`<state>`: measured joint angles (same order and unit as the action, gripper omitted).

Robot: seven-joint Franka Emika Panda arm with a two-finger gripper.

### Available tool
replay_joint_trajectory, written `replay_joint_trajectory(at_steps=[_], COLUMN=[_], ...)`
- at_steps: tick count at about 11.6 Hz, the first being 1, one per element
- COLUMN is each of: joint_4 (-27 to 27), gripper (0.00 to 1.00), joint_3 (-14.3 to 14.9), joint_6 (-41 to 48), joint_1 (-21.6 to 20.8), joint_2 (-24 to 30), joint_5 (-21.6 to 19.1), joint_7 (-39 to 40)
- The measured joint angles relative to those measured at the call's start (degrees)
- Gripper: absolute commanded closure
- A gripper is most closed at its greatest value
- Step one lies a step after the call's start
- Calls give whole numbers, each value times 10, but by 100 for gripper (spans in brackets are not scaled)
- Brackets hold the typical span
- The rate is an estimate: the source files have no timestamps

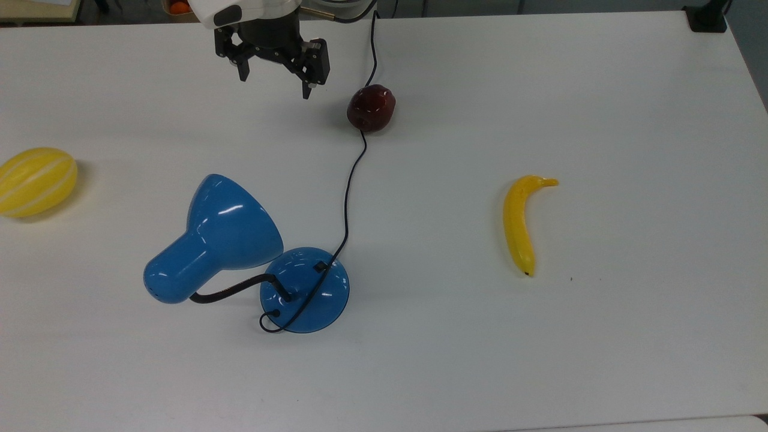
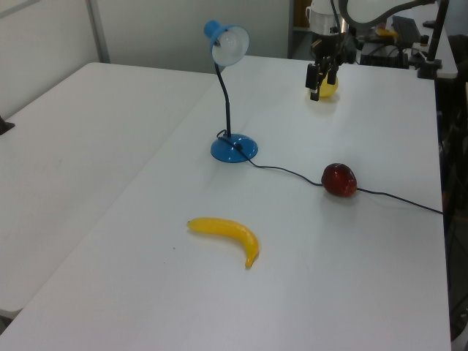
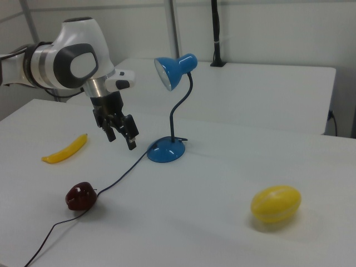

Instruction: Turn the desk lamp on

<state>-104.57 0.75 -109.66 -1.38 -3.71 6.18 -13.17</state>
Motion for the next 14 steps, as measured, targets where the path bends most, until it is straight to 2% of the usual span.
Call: replay_joint_trajectory(at_steps=[5,9,10,11,13,14], joint_4=[0,0,1,2,3,4], gripper=[0,0,4,16,65,83], joint_3=[0,0,0,0,0,0], joint_6=[-3,-12,-12,-18,-39,-44], joint_1=[0,0,0,0,0,0], joint_2=[0,-3,-3,-4,-11,-14], joint_5=[0,0,0,0,0,0], joint_7=[-42,-45,-45,-45,-45,-45])
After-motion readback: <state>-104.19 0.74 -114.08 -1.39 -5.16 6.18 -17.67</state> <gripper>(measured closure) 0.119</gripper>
